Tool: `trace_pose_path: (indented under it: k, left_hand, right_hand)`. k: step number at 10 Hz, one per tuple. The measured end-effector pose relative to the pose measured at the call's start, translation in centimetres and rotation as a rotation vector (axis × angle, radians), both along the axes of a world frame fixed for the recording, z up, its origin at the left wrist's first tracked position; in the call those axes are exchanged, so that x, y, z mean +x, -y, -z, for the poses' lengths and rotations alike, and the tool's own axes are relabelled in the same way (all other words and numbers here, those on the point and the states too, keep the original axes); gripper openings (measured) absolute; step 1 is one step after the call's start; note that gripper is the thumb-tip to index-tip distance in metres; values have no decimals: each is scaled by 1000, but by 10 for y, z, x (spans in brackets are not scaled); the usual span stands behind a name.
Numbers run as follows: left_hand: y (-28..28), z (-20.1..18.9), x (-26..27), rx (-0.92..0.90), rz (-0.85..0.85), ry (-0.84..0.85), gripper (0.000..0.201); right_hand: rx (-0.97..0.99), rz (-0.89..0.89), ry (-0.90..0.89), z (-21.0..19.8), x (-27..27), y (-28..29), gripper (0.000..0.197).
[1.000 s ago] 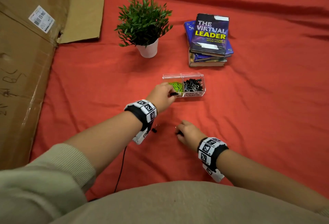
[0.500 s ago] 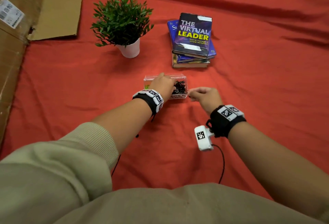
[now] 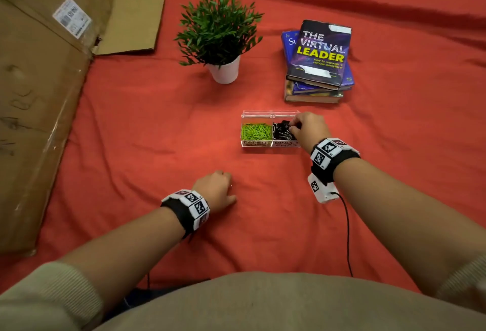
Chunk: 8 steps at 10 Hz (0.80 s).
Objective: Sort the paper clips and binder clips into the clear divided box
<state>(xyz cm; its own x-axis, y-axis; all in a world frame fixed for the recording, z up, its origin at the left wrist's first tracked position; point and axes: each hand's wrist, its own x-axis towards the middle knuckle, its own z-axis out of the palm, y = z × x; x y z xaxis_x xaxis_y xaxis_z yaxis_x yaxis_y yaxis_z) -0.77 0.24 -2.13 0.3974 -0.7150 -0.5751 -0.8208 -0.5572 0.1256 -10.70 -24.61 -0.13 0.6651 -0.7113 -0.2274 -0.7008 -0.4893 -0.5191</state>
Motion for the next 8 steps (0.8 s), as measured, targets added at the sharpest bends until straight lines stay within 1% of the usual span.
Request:
trace_pose_path:
  k: [1, 2, 3, 4, 5, 6, 7, 8]
  left_hand:
    - [-11, 10, -3, 8, -7, -58, 40]
    - [-7, 11, -6, -40, 8, -78, 30]
    - [7, -1, -9, -146, 33, -77, 24]
    - [44, -24, -14, -339, 50, -72, 19]
    - [96, -40, -13, -513, 39, -67, 14]
    - [138, -39, -10, -582, 33, -16, 16]
    - [164, -34, -5, -515, 74, 49, 20]
    - [162, -17, -1, -472, 95, 80, 29]
  right_hand:
    - [-10, -44, -59, -1, -2, -2, 19]
    - [4, -59, -49, -2, -6, -1, 28]
    - [44, 13, 18, -6, -9, 1, 31]
    - [53, 41, 78, -10, -13, 1, 33]
    - [79, 71, 108, -14, -17, 0, 27]
    - [120, 105, 132, -18, -29, -1, 21]
    - [187, 99, 160, -31, -42, -5, 16]
    - [209, 81, 193, -53, -66, -8, 11]
